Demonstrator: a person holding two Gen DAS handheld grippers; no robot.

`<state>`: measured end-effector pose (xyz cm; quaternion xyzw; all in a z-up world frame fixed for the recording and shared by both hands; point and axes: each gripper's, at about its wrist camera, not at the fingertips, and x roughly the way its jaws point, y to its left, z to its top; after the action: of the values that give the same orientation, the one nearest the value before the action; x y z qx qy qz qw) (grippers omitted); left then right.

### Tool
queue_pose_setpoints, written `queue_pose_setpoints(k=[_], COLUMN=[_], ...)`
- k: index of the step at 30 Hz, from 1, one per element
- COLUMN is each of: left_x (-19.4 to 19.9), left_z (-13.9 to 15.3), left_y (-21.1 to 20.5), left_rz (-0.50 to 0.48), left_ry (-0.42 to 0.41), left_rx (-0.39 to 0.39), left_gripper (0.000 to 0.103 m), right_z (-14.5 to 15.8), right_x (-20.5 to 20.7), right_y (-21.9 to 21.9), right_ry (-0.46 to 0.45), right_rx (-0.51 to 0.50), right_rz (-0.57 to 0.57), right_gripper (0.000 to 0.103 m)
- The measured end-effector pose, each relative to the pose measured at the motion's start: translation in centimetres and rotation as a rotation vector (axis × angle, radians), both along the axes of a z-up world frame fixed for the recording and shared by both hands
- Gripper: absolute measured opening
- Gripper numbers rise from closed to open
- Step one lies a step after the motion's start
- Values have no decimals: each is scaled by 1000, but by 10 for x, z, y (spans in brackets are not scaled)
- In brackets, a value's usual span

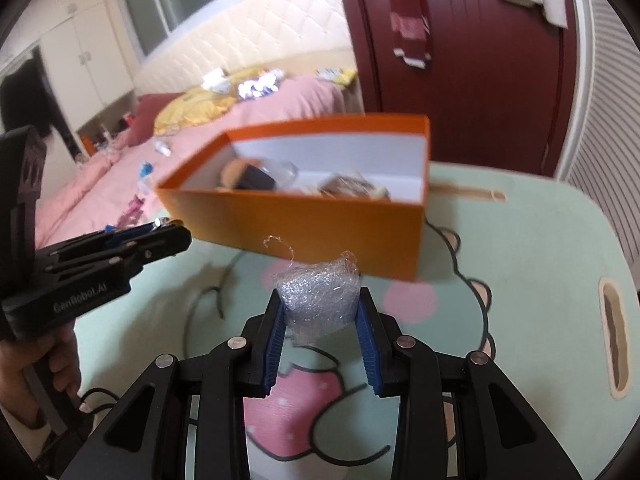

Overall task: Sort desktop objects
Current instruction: 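Grasp the silver metal knob with the left gripper while the right holds the bag, then carry the knob and bubble-wrap bag into the orange box and open both grippers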

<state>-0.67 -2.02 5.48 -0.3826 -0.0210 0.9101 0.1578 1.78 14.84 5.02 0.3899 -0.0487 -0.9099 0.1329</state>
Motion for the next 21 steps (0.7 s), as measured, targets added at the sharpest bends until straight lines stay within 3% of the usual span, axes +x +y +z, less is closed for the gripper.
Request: queue_pose_setpoints(k=[10, 21], left_x=[-33, -67], left_z=[36, 24], left_y=[-6, 10], left_rz=[7, -29], left_ry=[90, 42], left_rx=[31, 15], left_gripper=[32, 32], right_z=[36, 35], right_x=[-30, -79], right_y=[-21, -23], right_ry=[125, 86], right_rx=[36, 39], right_rz=[34, -12], right_gripper=[33, 33])
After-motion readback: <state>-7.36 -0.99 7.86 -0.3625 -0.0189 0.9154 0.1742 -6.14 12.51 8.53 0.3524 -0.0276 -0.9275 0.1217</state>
